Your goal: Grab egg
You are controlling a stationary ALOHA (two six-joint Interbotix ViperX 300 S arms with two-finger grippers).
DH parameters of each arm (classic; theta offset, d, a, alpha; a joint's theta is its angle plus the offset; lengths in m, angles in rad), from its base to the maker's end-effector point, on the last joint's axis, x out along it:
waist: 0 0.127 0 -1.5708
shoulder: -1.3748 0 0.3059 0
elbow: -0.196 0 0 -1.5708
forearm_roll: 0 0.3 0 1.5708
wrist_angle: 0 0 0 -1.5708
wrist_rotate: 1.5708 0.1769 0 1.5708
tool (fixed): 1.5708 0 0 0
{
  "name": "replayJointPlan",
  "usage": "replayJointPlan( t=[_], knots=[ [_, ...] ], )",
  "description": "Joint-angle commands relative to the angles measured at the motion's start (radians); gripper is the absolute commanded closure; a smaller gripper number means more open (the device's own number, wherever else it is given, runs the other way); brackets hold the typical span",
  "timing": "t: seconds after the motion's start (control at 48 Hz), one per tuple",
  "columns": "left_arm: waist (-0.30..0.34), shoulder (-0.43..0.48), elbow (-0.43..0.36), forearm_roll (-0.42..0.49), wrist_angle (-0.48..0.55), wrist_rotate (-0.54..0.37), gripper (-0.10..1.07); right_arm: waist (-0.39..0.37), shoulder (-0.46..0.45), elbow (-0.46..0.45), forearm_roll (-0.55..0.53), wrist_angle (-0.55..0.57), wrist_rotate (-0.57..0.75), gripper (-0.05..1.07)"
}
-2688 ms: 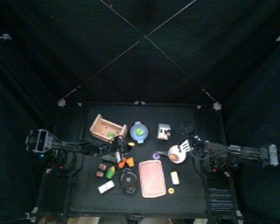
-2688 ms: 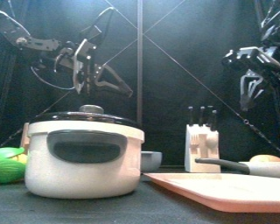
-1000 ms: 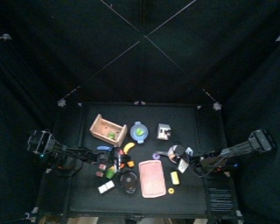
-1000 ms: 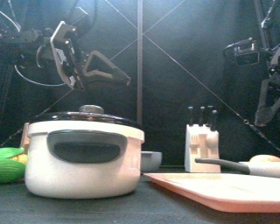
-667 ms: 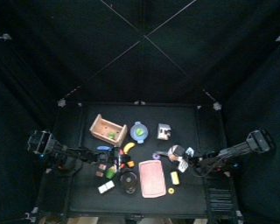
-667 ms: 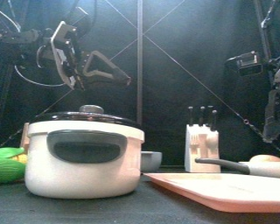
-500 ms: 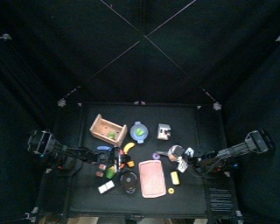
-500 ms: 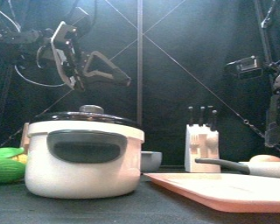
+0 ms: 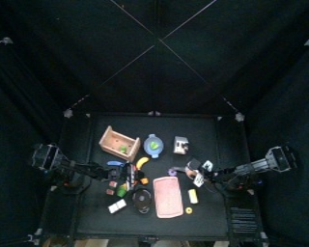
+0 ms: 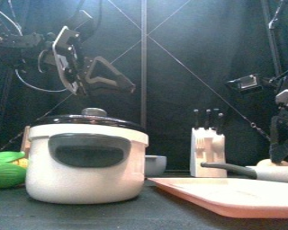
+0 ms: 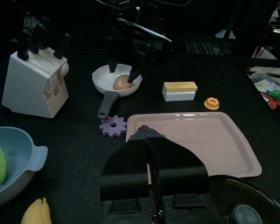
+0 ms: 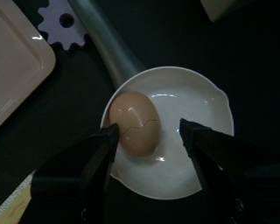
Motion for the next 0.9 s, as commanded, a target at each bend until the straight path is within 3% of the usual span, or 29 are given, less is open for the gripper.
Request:
replayJointPlan(
  t=[0.0,0.521,0.875],
  knots=[
    [-0.002,-0.003,-0.021,0.000,-0.009,0.000,0.78,-0.012,0.009,-0.006,-0.005,-0.020,0.003,0.13],
    [-0.002,-0.002,-0.021,-0.002,-0.009,0.000,0.78,-0.052,0.091,-0.005,-0.025,-0.077,0.002,0.13],
    [-0.002,0.002,-0.021,-0.002,-0.009,0.000,0.78,-0.061,0.120,-0.006,-0.028,-0.083,0.002,0.38]
  ],
)
